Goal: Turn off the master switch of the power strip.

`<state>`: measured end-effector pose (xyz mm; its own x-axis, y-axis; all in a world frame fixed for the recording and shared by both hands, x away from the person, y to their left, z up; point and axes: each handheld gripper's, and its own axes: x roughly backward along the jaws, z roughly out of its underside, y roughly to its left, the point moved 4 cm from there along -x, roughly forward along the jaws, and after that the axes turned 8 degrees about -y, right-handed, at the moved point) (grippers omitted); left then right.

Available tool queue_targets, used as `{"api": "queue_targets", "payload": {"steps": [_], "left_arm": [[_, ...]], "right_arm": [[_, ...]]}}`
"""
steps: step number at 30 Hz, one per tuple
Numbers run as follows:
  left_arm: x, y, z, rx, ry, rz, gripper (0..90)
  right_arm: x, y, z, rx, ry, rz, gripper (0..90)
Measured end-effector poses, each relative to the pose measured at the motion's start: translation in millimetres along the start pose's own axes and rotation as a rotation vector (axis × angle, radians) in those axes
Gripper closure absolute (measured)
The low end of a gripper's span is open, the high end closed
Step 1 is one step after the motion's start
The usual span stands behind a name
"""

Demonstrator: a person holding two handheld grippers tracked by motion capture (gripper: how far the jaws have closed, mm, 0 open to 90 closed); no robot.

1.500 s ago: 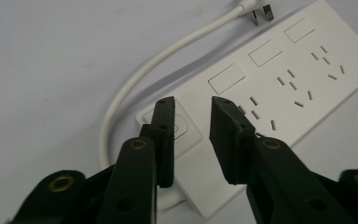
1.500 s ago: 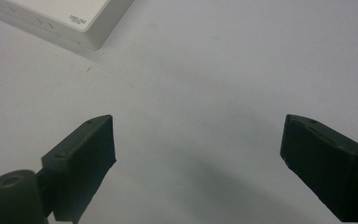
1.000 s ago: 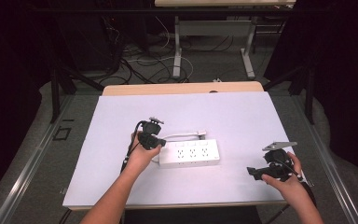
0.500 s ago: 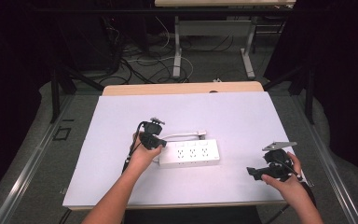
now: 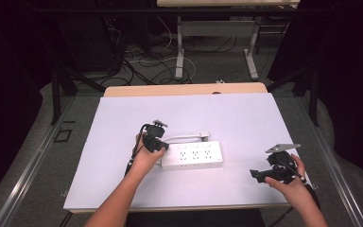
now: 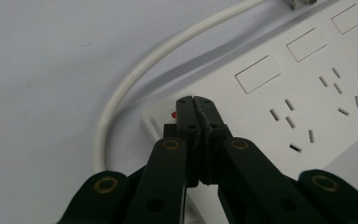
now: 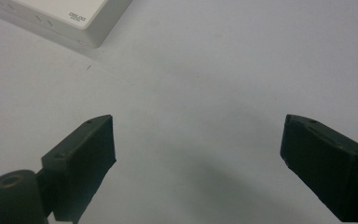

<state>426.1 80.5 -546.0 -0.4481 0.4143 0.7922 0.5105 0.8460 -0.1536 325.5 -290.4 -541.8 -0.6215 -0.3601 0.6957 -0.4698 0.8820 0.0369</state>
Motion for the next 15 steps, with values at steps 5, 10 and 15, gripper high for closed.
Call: {"api": "queue_targets", "payload": {"steps": [5, 10, 15], "left_arm": [[-0.7, -3.3, 1.2, -0.036, 0.005, -0.028, 90.0], [-2.6, -2.9, 1.7, -0.039, 0.001, -0.034, 90.0], [-4.2, -9.3, 1.8, -0.086, -0.004, -0.092, 90.0]], "right_arm": [[-0.4, -0.6, 0.3, 0.001, 0.001, 0.003, 9.6], [-1.1, 0.4, 0.4, -0.004, 0.001, 0.001, 9.6], [-2.4, 1.3, 0.8, 0.003, 0.006, -0.003, 9.6]]}}
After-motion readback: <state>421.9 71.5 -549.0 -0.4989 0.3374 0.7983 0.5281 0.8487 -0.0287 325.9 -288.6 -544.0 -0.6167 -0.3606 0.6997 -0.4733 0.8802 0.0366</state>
